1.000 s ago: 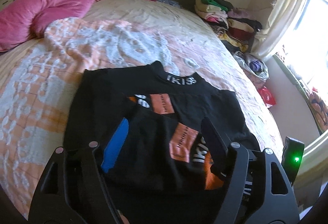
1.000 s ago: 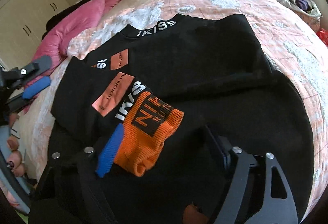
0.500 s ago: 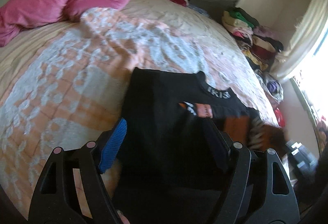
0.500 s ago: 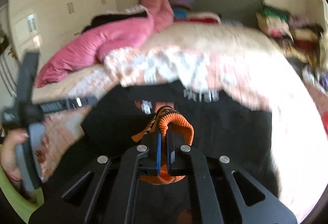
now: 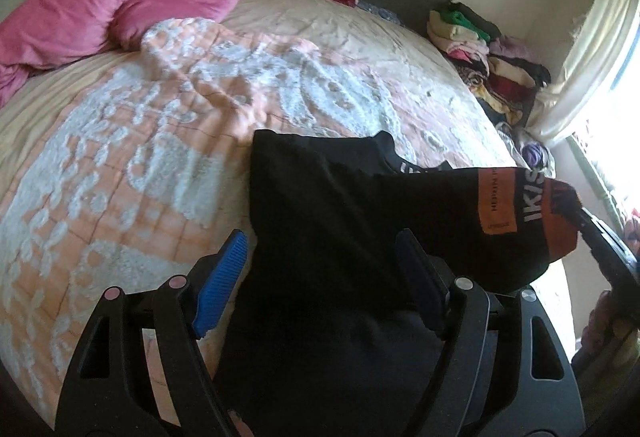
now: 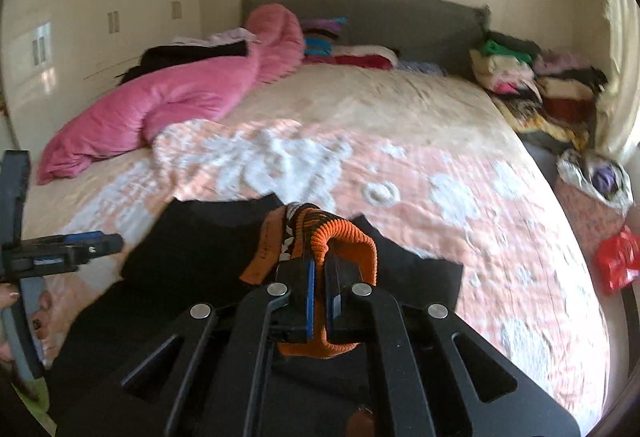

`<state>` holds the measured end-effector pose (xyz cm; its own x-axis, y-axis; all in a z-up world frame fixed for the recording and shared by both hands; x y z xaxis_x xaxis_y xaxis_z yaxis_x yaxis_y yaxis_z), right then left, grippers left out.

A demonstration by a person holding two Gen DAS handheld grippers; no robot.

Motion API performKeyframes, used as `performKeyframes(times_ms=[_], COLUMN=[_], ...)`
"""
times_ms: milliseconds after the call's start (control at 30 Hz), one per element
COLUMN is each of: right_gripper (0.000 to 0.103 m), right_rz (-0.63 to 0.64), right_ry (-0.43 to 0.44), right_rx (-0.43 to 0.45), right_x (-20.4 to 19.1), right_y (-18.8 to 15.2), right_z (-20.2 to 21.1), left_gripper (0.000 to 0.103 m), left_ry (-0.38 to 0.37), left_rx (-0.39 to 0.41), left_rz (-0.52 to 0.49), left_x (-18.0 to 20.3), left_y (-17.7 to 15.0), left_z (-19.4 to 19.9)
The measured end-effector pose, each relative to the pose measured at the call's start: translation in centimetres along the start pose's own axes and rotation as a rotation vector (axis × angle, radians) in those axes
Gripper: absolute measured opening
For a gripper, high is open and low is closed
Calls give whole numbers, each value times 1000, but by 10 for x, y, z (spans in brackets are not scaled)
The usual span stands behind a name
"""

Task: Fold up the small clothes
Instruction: 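Grasp the orange cuff with the right tool and lift it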

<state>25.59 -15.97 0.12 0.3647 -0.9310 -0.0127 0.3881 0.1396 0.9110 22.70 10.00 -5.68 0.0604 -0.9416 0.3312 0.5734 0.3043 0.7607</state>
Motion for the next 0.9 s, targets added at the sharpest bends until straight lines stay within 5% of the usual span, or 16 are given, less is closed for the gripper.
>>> performKeyframes(times_ms=[433, 900], right_gripper=[3, 7], right_rz=[-55, -48], right_ry=[-80, -142], right_rx=[-87, -123], right_x=[24, 33], right_y=[-47, -56], right_z=[-14, -22], left_gripper=[69, 69], left_ry=[-15, 17], left_rx=[-78, -159], left_rz=[-169, -212], left_x=[48, 43], left_y=[-13, -36], left_z=[-38, -68])
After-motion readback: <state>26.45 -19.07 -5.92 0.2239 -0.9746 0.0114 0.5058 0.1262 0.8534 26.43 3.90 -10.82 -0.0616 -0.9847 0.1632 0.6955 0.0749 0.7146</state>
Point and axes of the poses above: each gripper's, at about its wrist camera, not at the fingertips, and z roughly against the way its jaws point, x to its right, y to its top, the point moved 9 cm from there along -z, roughly the way its jaws point, and after that the axes turned 12 degrees about x, right-handed, at the moved point
